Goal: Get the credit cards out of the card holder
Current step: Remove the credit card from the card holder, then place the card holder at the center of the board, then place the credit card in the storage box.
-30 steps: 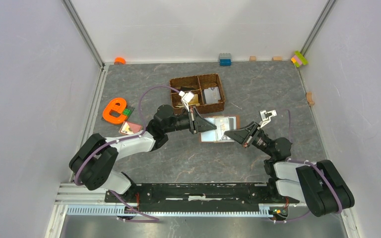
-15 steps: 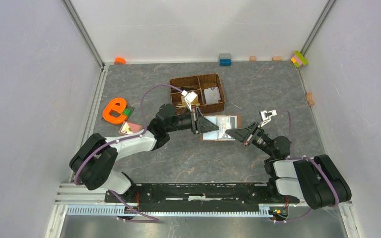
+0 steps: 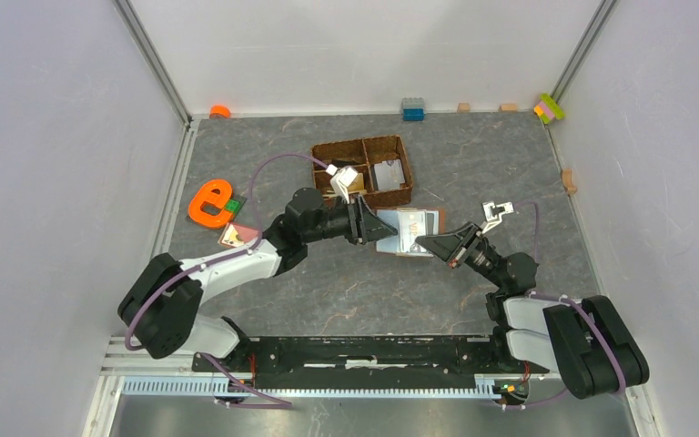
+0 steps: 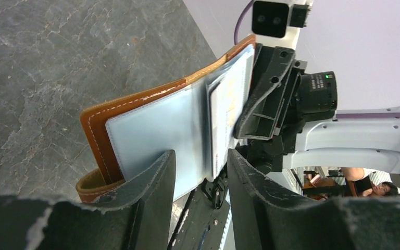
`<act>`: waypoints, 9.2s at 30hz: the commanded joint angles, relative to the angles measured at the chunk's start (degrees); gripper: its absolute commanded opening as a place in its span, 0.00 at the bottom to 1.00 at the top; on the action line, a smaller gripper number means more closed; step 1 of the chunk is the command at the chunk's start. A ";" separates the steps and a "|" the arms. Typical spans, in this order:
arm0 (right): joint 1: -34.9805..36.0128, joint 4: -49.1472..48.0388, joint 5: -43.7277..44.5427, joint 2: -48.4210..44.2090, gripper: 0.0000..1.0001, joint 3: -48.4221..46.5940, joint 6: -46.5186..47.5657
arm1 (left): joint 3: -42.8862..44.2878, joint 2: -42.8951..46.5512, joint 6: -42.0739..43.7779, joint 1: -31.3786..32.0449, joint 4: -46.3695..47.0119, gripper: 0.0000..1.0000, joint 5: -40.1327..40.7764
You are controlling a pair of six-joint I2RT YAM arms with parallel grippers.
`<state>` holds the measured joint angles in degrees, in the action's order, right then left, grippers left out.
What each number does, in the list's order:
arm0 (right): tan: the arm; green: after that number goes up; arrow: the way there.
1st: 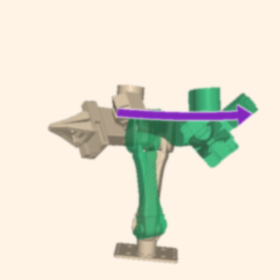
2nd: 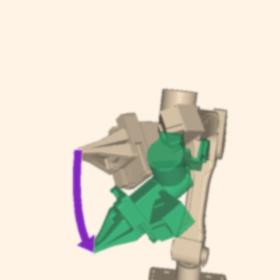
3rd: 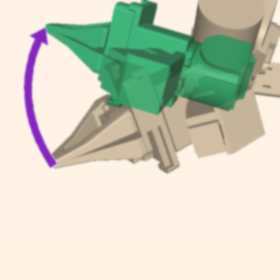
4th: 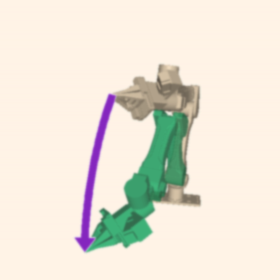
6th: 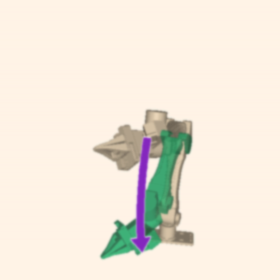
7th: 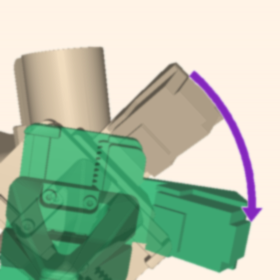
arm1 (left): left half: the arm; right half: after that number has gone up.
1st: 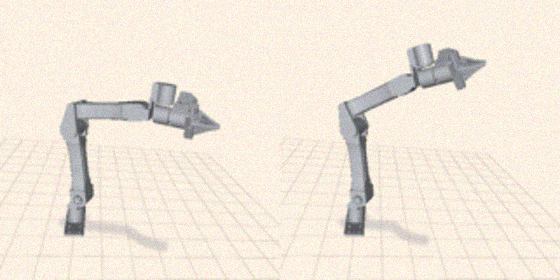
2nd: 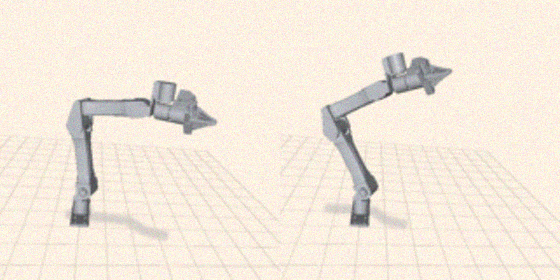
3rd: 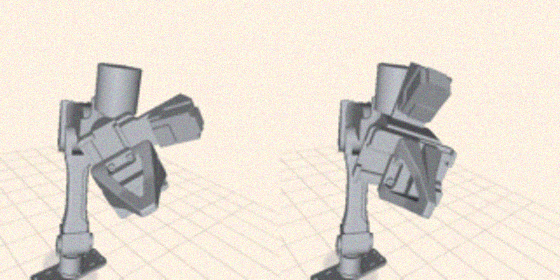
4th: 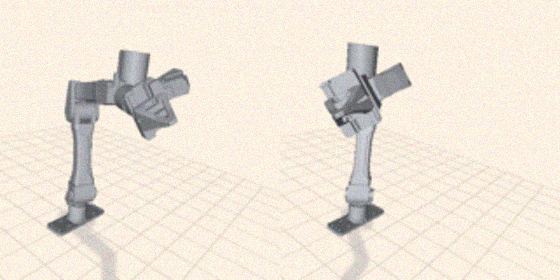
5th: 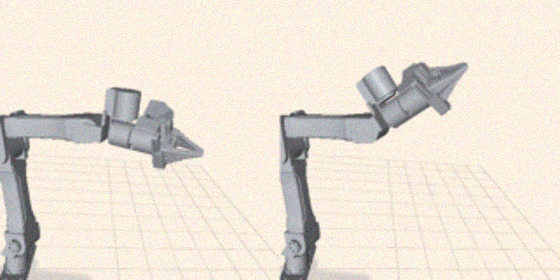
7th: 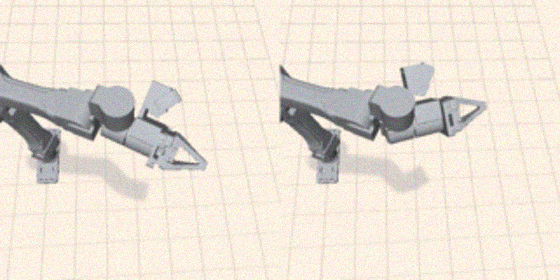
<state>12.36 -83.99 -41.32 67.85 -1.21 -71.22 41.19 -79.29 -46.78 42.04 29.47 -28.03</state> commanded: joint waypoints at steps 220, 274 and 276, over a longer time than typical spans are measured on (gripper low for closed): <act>4.87 27.41 5.08 19.32 0.42 -14.06 23.90 | -6.94 4.88 -4.72 -11.00 2.03 0.02 4.98; 5.79 43.53 9.58 10.88 0.00 -26.07 34.22 | 1.36 8.50 10.11 -2.02 -21.61 0.73 26.97; 5.79 46.16 11.06 12.81 0.00 -29.69 34.75 | 0.68 9.73 10.61 -2.05 -22.24 0.82 30.66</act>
<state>18.39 -54.83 -37.17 79.44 -23.27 -46.81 40.42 -72.66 -41.12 39.90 13.21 -9.41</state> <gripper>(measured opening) 0.006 0.753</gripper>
